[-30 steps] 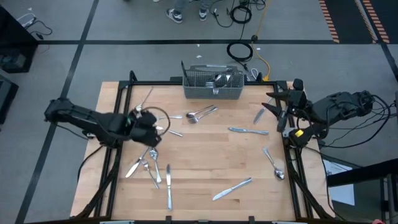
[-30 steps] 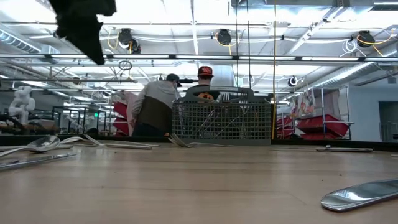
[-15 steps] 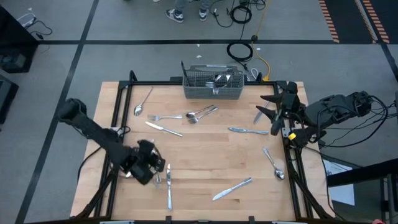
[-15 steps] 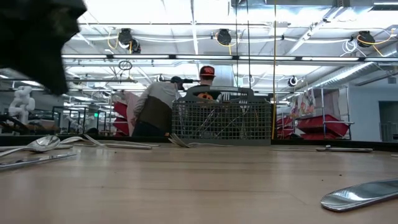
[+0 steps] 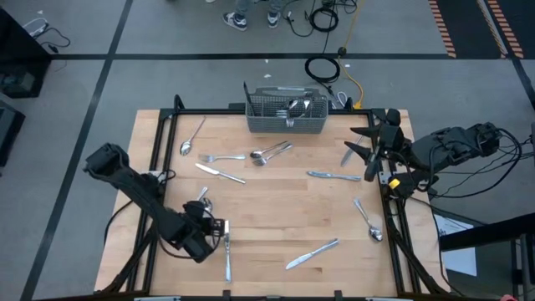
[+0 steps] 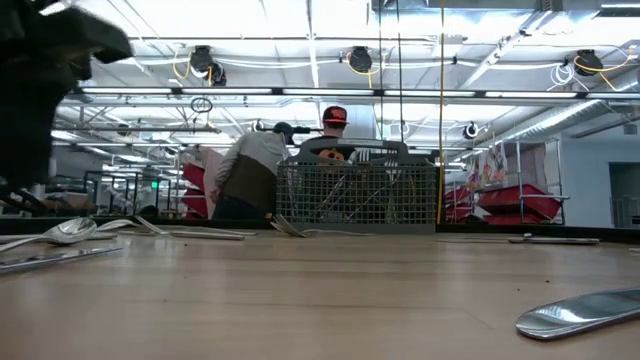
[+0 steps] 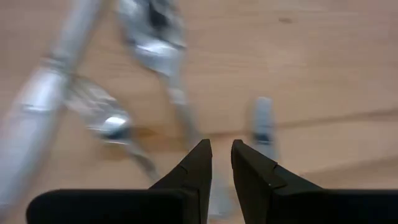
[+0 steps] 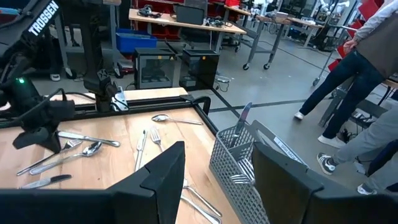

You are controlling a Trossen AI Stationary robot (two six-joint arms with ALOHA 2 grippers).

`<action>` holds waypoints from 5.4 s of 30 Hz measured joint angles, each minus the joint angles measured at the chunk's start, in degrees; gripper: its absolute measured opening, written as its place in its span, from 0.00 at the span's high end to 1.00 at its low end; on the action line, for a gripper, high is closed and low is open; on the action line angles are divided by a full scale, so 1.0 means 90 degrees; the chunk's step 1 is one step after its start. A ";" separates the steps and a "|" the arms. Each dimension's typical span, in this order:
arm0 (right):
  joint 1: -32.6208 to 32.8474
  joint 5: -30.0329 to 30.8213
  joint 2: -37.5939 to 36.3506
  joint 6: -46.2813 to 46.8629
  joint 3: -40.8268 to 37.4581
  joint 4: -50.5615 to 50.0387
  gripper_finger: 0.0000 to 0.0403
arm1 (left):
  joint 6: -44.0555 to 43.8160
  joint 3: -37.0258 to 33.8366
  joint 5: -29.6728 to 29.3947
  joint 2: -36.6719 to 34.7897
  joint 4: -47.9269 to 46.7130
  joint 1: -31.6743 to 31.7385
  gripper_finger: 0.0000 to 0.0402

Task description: Sort silverware

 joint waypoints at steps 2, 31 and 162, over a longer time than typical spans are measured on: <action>0.0000 -0.0002 0.0001 -0.0109 0.0000 0.0002 0.56 | -0.0036 0.0113 0.0140 0.0030 -0.0515 0.0002 0.83; 0.0005 -0.0555 0.0002 0.0171 0.0000 -0.0070 0.56 | 0.2294 0.0394 0.0090 0.0625 -0.0382 0.0214 0.70; -0.0010 0.0697 0.0016 0.0916 -0.0005 -0.0605 0.56 | 1.3194 0.0012 0.3310 0.2328 1.4443 0.8657 0.96</action>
